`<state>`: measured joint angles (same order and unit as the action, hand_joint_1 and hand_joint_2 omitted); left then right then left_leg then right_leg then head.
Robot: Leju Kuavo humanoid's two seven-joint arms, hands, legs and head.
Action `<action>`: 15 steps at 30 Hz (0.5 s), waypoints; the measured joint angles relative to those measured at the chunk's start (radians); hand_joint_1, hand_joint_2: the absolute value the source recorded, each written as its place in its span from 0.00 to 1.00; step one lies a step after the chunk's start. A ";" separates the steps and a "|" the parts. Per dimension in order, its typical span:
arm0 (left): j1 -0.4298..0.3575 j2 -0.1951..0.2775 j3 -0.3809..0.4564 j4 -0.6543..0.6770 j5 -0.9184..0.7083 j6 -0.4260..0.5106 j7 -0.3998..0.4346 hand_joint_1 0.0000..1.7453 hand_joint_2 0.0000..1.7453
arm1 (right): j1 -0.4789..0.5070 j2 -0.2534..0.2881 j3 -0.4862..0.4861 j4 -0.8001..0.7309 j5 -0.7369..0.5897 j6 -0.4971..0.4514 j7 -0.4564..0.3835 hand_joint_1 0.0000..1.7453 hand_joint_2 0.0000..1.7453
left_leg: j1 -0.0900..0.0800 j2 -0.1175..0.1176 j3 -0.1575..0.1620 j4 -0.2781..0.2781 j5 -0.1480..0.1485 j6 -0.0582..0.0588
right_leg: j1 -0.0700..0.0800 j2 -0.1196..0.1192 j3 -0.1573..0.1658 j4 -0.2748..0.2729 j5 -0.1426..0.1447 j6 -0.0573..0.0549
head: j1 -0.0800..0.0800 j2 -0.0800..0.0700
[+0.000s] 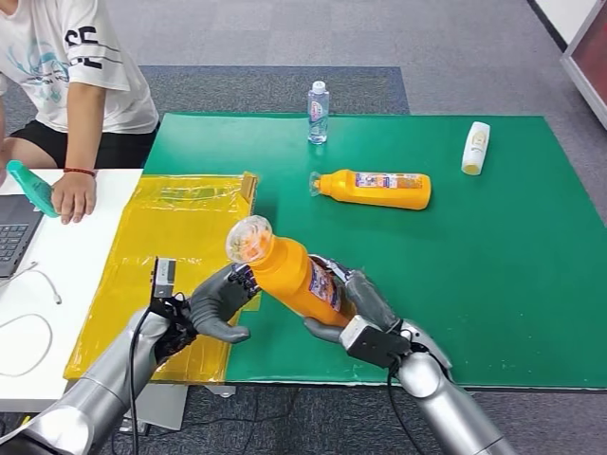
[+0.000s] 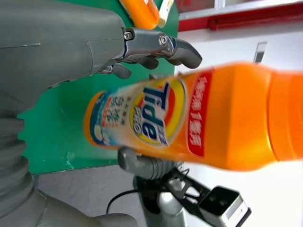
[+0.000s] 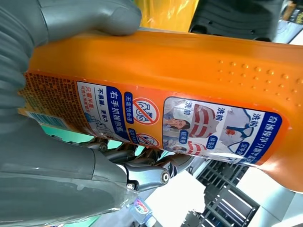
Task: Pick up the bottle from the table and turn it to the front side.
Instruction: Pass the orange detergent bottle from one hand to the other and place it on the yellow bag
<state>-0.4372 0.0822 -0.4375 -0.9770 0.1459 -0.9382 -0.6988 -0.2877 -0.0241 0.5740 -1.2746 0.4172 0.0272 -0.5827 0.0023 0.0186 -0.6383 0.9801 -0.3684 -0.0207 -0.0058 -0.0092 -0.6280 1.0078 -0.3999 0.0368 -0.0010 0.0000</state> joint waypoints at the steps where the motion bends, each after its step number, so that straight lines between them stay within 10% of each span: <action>1: -0.003 0.002 -0.006 0.000 0.000 0.002 -0.001 0.00 1.00 | -0.004 0.001 0.002 0.008 0.004 -0.005 0.000 1.00 1.00 | 0.000 0.000 0.000 0.000 0.000 0.000 | 0.000 0.000 0.000 0.000 0.000 0.000 | 0.000 0.000; 15: -0.033 0.016 -0.048 0.000 -0.011 0.047 -0.002 0.00 1.00 | -0.018 0.012 0.033 0.088 0.033 -0.041 0.007 1.00 1.00 | 0.000 0.000 0.000 0.000 0.000 0.000 | 0.000 0.000 0.000 0.000 0.000 0.000 | 0.000 0.000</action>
<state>-0.4703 0.0981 -0.4851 -0.9770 0.1349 -0.8909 -0.7004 -0.3053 -0.0124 0.6070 -1.1863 0.4499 -0.0136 -0.5757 0.0023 0.0186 -0.6383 0.9801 -0.3685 -0.0207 -0.0058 -0.0092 -0.6281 1.0078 -0.3999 0.0368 -0.0010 0.0000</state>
